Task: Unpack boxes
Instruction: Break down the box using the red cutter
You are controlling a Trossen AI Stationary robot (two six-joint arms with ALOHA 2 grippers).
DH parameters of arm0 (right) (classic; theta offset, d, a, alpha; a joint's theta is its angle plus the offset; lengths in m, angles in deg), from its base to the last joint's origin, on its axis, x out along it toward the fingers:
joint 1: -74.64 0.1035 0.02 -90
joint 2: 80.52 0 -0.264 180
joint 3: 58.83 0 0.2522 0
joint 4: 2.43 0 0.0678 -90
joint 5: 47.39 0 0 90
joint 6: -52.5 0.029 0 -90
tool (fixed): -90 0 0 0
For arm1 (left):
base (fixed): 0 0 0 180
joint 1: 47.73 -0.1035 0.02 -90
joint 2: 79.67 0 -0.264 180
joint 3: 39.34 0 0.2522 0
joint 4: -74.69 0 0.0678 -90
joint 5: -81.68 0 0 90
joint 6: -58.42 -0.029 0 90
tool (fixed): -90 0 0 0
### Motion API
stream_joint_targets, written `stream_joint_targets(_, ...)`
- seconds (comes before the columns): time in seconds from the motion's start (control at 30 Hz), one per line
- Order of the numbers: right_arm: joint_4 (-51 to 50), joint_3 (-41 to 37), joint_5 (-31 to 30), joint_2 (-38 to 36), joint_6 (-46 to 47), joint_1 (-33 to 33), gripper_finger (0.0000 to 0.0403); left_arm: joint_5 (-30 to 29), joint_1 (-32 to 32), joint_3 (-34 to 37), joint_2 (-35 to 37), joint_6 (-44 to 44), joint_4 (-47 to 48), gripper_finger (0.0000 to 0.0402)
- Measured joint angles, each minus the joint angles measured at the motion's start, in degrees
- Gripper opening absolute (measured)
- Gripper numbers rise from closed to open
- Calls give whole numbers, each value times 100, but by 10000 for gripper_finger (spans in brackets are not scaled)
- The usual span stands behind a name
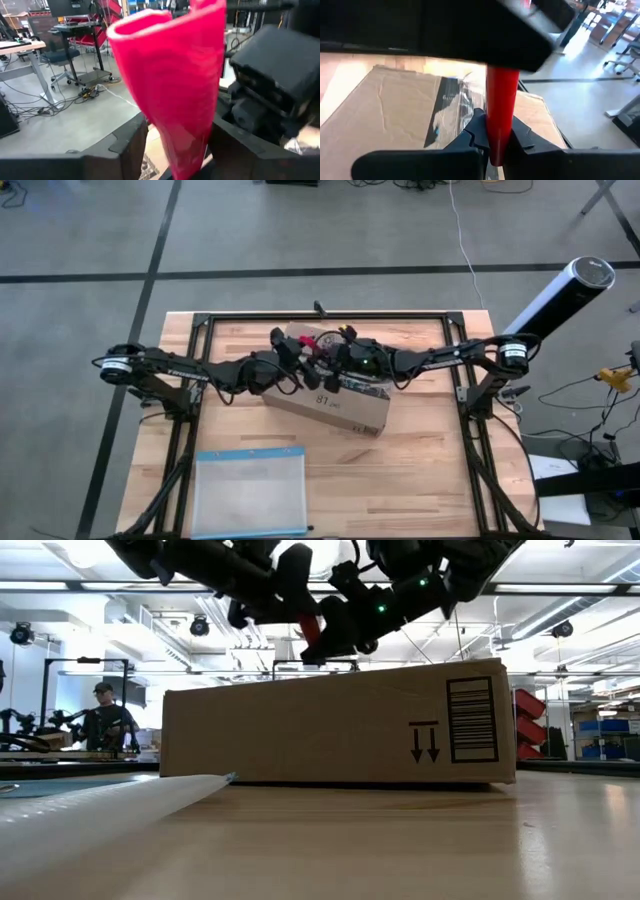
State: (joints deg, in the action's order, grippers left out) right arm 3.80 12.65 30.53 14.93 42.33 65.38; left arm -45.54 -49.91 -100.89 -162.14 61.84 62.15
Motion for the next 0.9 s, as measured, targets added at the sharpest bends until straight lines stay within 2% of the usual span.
stream_joint_targets(0.33,-1194,0,-65,-395,-15,55,7,52,4,-2,59,4,511,200)
stream_joint_targets(0.67,-3565,-2,-295,-1158,288,180,7,5,-2,0,468,171,2023,201)
stream_joint_targets(0.9,-4858,0,-385,-1747,862,532,7,75,15,0,498,285,2336,201)
